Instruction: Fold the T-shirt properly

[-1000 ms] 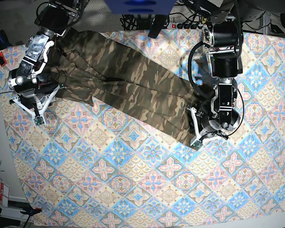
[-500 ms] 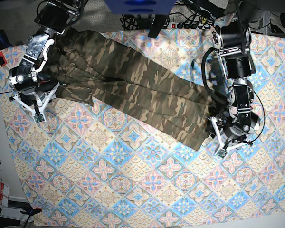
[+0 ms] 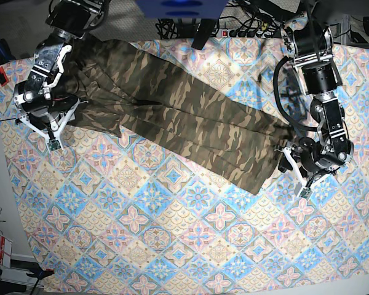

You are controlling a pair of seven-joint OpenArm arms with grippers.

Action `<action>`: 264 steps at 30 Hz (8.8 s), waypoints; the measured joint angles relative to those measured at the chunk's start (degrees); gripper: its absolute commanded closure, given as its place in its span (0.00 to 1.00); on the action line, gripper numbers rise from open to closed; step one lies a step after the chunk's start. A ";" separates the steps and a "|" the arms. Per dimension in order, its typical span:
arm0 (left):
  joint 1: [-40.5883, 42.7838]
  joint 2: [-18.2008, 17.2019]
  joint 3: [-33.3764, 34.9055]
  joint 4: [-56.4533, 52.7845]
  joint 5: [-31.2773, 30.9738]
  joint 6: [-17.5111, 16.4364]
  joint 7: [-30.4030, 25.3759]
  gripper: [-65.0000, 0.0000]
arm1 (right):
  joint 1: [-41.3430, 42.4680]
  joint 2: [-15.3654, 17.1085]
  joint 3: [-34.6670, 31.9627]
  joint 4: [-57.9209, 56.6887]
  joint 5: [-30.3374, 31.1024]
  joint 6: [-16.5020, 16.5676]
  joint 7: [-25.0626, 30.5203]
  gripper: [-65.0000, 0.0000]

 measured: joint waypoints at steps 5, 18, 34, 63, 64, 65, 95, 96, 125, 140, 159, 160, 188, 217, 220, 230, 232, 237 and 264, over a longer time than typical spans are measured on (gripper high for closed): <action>0.22 -2.54 2.38 0.00 -7.67 0.33 3.54 0.48 | -0.52 0.13 0.00 0.00 0.09 0.00 0.11 0.64; 2.38 -2.40 7.26 -0.09 -1.88 0.11 0.94 0.49 | -2.62 0.04 -0.15 0.00 0.07 -0.02 0.26 0.64; 0.28 1.66 -5.68 -17.25 4.81 0.17 -13.92 0.49 | -3.76 0.15 -0.22 0.00 0.31 -0.02 0.72 0.64; 2.89 0.63 8.61 -22.10 -15.34 1.84 -16.48 0.49 | -3.72 0.09 -0.22 0.00 0.09 -0.02 0.48 0.65; 3.15 0.63 8.63 -22.05 -15.26 1.84 -16.76 0.49 | -3.72 0.15 -0.22 0.00 0.11 -0.02 0.50 0.65; 3.41 0.63 8.81 -21.90 -14.97 1.53 -17.16 0.51 | -3.74 0.15 -0.22 0.00 0.11 0.00 0.48 0.65; -14.91 2.97 18.97 -24.52 -8.90 0.37 -5.79 0.97 | -3.56 -0.09 0.28 0.00 0.11 0.00 0.70 0.65; -15.63 2.82 18.86 -24.52 -8.68 0.39 -5.75 0.97 | -3.56 -0.02 0.28 0.00 0.11 0.00 0.70 0.65; -5.44 4.09 15.98 3.78 -4.44 0.07 3.10 0.96 | -3.80 0.07 0.39 -0.68 0.02 -0.02 0.74 0.65; 5.46 4.37 38.34 23.93 -4.31 0.11 6.43 0.96 | -3.61 0.00 0.39 -3.41 0.07 -0.02 0.68 0.65; 7.39 8.15 56.26 18.45 4.90 0.17 6.10 0.96 | -3.61 0.02 0.39 -3.34 0.09 -0.02 0.70 0.65; 7.04 7.21 58.42 18.53 4.87 0.33 5.90 0.95 | -3.63 0.04 0.39 -3.34 0.09 0.00 0.68 0.65; 5.70 7.85 41.13 27.19 3.30 -0.22 0.42 0.42 | -0.70 -1.31 15.69 5.79 0.31 -0.22 -6.60 0.33; 6.14 2.56 40.33 16.94 11.65 -0.15 0.09 0.42 | -8.52 -10.40 14.14 2.80 25.51 -0.33 -15.41 0.33; 6.47 2.49 40.37 16.94 13.03 -0.07 0.13 0.42 | -9.66 -10.40 14.12 2.51 25.81 -0.39 -14.95 0.33; 6.45 2.71 40.37 16.94 13.03 -0.07 0.11 0.42 | -12.63 -10.14 8.85 -0.87 25.90 -0.39 -13.60 0.33; 6.45 2.69 40.37 16.94 13.03 -0.09 0.13 0.42 | -12.20 -10.19 7.98 -7.06 25.68 -0.28 -10.43 0.33; 6.47 2.56 40.39 16.94 13.64 -0.07 0.24 0.42 | -12.85 -8.70 7.76 -13.90 29.22 0.48 -1.44 0.33; 9.27 0.81 36.44 16.92 13.33 -0.15 0.15 0.42 | -10.56 -9.25 0.81 -18.95 29.29 0.22 3.32 0.98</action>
